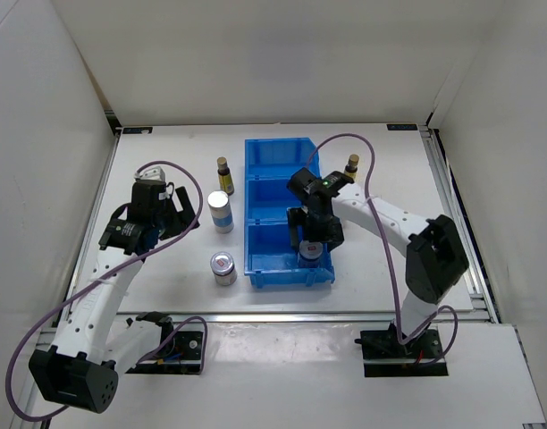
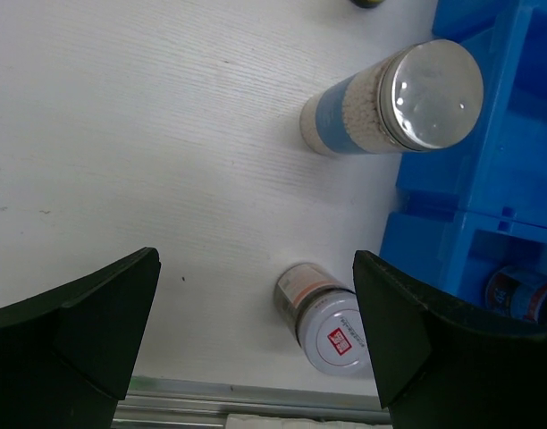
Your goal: Organize the condiment bottles
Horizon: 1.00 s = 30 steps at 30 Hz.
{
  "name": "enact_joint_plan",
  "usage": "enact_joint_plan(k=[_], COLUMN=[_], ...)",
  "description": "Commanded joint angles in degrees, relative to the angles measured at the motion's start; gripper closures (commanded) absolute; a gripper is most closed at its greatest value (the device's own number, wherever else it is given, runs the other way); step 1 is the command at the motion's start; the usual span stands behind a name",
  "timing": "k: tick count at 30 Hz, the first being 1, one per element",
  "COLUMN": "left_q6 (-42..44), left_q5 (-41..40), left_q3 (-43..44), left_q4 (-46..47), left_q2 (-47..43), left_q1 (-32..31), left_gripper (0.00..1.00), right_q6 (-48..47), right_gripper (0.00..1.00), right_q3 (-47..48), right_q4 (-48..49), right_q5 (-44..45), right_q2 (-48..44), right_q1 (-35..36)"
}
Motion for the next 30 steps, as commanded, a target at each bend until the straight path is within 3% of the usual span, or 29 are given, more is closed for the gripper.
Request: enact_joint_plan(k=[1,2,7,10,15,20,30], left_q6=[-3.0,-4.2,-10.4,-10.9,-10.9,-12.0,-13.7], left_q5=[4.3,7.5,17.1,17.1,17.3,11.2,5.9], left_q3=[1.2,0.3,-8.2,-8.8,-7.8,-8.4,-8.4], left_q4=[-0.5,-0.5,-0.5,-0.5,-0.5,0.8,1.9], left_q2=[-2.0,-4.2,-12.8,-13.4,-3.8,0.0,9.8], left_q1=[-0.3,-0.3,-0.3,-2.6,-4.8,-11.8,-18.3], left_gripper=[0.00,0.00,0.00,0.00,0.00,0.00,0.01], right_q6=[2.8,4.2,9.5,12.7,16.6,18.6,25.5], right_gripper=[0.04,0.00,0.00,0.00,0.00,0.00,0.00], right_q3=[-0.1,-0.1,-2.7,-6.8,-8.0,-8.5,-16.4], right_q4=[1.4,1.4,2.3,7.0,5.9,5.9,6.4], right_q5=[3.7,5.3,16.0,19.1,26.5,33.4,40.6], right_q2=[-5.9,-7.4,-14.8,-17.1,-17.6,-19.4,-31.5], right_q1=[1.0,2.1,8.3,10.5,15.0,20.6,25.2])
